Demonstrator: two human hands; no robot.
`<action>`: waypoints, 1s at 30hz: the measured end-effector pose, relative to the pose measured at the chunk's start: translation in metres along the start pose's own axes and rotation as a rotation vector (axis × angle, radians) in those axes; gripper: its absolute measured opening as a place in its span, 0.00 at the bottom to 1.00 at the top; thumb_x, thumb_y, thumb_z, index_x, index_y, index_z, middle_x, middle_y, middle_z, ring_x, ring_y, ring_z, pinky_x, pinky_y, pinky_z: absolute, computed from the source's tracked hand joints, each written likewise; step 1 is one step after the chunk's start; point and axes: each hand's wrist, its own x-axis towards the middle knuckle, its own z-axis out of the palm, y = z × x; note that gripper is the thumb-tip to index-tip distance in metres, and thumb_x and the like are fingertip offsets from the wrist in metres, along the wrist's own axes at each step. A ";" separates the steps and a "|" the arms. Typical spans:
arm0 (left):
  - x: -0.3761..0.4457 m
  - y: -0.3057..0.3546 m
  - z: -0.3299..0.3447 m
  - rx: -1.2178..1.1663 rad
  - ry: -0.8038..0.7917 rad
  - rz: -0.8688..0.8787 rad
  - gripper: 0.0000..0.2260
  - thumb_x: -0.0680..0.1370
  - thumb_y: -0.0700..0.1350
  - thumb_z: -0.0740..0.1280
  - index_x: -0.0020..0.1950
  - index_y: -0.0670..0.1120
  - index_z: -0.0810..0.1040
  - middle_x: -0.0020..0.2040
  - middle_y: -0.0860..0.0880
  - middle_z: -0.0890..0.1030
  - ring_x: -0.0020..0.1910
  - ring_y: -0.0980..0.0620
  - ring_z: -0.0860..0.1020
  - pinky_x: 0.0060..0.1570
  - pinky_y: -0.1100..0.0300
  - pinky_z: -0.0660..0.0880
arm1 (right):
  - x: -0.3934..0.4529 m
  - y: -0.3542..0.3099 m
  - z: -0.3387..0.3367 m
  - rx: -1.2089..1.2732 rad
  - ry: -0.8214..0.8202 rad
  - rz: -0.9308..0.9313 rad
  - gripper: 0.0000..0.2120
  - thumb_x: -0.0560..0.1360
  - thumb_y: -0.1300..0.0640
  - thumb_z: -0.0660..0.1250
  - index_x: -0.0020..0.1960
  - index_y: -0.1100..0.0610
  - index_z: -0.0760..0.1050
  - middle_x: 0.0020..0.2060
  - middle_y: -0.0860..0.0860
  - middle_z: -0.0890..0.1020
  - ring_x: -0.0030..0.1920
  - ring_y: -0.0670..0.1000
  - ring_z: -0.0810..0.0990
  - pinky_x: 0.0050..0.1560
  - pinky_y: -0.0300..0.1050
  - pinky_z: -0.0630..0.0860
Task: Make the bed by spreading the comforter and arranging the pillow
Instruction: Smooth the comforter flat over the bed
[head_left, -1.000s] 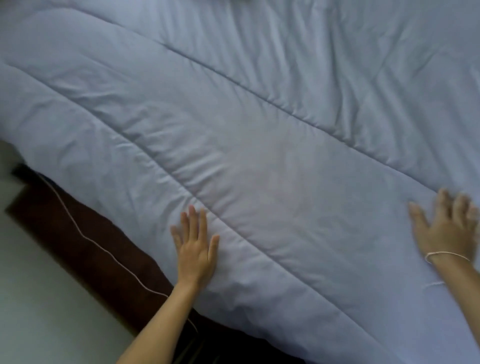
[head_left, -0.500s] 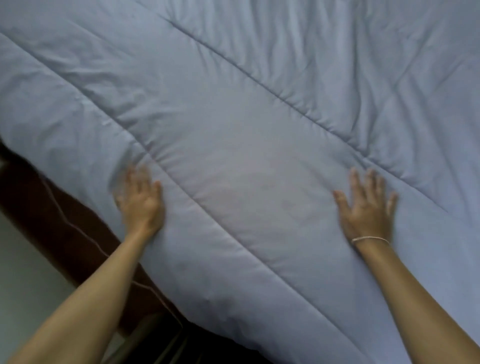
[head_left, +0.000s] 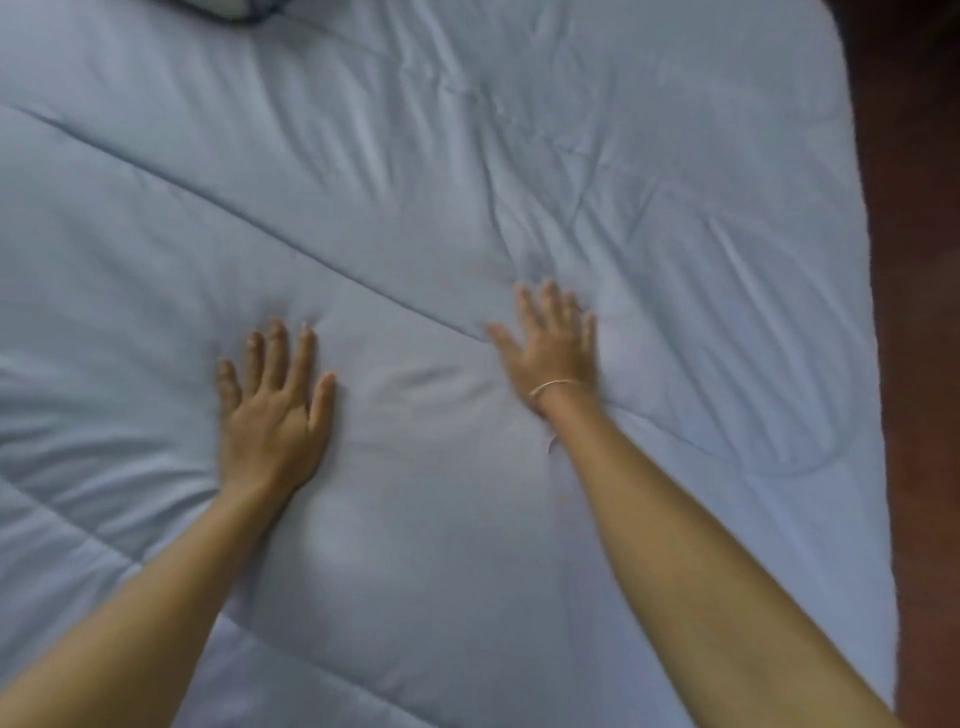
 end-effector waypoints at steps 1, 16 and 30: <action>0.000 0.001 0.001 -0.001 0.015 0.000 0.29 0.78 0.60 0.43 0.77 0.51 0.52 0.78 0.44 0.54 0.76 0.42 0.52 0.72 0.41 0.45 | -0.002 0.034 -0.003 -0.011 0.011 0.080 0.32 0.77 0.33 0.49 0.77 0.46 0.53 0.77 0.52 0.52 0.77 0.55 0.50 0.74 0.59 0.42; -0.017 0.007 0.001 0.000 -0.024 0.081 0.30 0.80 0.61 0.45 0.78 0.47 0.48 0.77 0.38 0.50 0.76 0.37 0.47 0.73 0.38 0.44 | -0.240 0.200 -0.033 0.058 0.125 0.488 0.33 0.78 0.39 0.50 0.77 0.55 0.52 0.76 0.59 0.53 0.76 0.61 0.50 0.72 0.64 0.46; -0.291 0.085 0.003 0.195 -0.252 0.947 0.45 0.68 0.75 0.56 0.76 0.48 0.57 0.75 0.38 0.59 0.75 0.35 0.54 0.70 0.35 0.53 | -0.505 0.210 -0.005 -0.217 -0.344 0.067 0.56 0.62 0.27 0.66 0.78 0.51 0.45 0.78 0.57 0.48 0.77 0.60 0.51 0.68 0.70 0.58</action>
